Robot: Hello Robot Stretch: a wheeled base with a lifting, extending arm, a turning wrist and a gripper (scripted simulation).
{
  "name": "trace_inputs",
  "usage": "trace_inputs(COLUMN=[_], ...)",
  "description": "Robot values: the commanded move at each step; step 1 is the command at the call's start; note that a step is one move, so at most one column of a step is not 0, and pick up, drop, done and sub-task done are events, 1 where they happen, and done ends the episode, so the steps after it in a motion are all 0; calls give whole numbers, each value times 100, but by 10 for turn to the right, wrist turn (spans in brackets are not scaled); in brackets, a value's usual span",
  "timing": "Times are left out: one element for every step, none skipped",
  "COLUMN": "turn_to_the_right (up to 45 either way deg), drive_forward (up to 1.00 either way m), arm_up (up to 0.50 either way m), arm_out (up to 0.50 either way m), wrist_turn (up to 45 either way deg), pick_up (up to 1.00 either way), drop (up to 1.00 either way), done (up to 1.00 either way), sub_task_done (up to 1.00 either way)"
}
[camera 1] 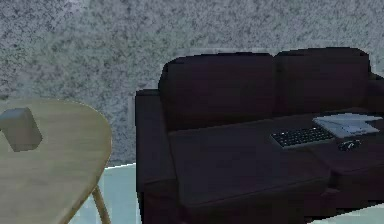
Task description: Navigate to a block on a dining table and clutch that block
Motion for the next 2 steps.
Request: trace_inputs(turn_to_the_right=[0,-450], drive_forward=[40,0], arm_up=[0,0], arm_out=[0,0], wrist_turn=[0,0], pick_up=[0,0], drop=[0,0], done=[0,0], sub_task_done=[0,0])
